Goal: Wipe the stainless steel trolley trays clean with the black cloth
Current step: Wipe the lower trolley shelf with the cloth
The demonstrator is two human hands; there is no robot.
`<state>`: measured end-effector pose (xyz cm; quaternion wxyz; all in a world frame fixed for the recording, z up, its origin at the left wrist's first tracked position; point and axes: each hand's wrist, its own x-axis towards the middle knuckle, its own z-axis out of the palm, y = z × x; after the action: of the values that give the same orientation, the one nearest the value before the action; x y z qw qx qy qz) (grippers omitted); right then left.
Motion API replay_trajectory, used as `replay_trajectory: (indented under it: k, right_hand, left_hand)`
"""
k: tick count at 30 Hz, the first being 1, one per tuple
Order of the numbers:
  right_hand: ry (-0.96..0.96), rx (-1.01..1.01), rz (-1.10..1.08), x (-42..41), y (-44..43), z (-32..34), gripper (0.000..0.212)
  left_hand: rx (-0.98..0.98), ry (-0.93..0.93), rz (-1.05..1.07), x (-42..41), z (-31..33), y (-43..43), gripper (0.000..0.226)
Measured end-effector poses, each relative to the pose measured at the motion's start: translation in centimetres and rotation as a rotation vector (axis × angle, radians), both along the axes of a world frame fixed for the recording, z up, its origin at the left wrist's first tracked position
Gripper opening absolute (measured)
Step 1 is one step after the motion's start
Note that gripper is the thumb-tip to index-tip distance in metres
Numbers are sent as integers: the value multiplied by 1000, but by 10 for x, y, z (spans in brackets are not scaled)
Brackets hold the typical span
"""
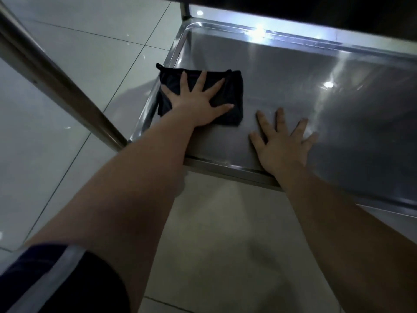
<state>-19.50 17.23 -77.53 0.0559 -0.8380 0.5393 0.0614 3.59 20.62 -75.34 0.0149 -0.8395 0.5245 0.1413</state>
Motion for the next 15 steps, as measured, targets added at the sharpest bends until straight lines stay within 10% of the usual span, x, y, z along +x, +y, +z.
replay_trajectory:
  k: [15]
  right_hand:
    - [-14,59,16,2,-2,10,62]
  left_hand:
    - [-55,-102,-50,-14,-9,109,71]
